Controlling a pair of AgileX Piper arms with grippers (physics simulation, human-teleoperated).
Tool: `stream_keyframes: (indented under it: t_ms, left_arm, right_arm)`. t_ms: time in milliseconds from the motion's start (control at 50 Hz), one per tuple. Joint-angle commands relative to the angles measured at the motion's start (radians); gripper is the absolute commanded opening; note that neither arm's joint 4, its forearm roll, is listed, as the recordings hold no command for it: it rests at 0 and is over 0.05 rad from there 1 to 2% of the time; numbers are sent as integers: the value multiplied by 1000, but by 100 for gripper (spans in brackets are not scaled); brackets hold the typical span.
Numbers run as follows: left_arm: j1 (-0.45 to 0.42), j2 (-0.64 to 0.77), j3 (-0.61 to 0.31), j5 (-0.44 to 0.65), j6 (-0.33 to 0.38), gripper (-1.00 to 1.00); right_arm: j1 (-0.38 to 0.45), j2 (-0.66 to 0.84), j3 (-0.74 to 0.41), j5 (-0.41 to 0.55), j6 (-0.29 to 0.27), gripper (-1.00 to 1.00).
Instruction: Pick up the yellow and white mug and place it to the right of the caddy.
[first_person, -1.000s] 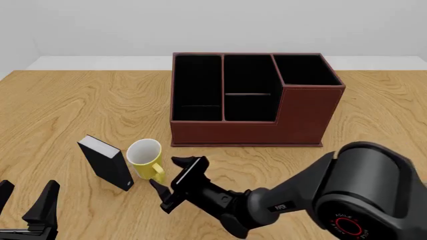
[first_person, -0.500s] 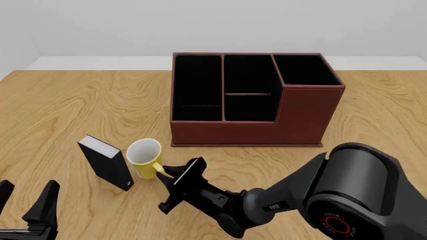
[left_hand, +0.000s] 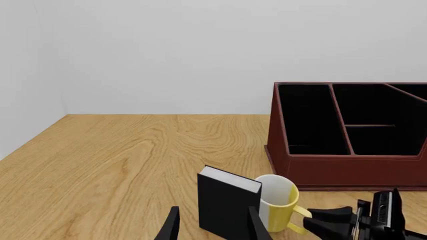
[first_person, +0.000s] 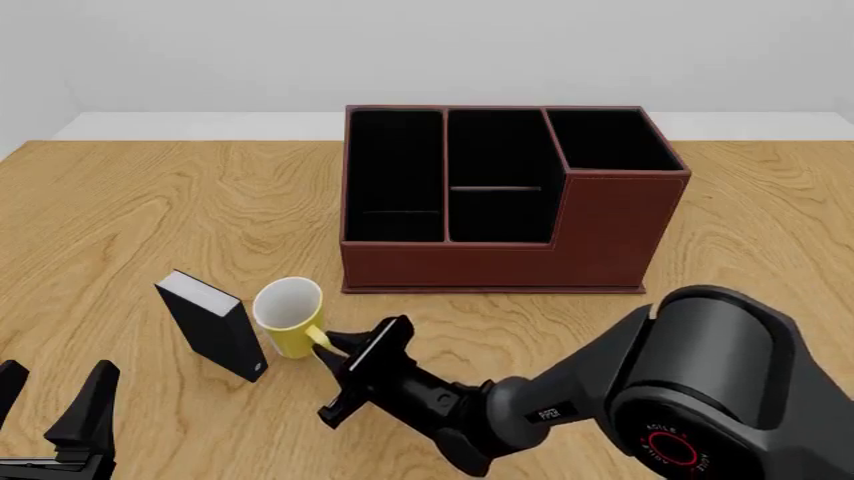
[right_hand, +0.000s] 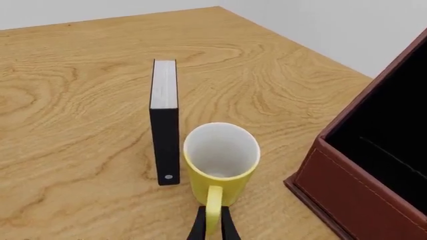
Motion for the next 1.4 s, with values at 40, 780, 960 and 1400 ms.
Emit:
stream_keyframes:
  t_ms: [40, 780, 960, 1400]
  left_arm:
    - [0, 0, 0, 0, 0, 100]
    - [0, 0, 0, 0, 0, 100]
    - [0, 0, 0, 0, 0, 100]
    - [0, 0, 0, 0, 0, 100]
  right_arm:
    - [-13, 5, 12, -12, -7, -100]
    - [-23, -12, 43, -42, -30, -100]
    - [-27, -17, 58, -54, -31, -100]
    - [-24, -86, 124, -83, -62, -100]
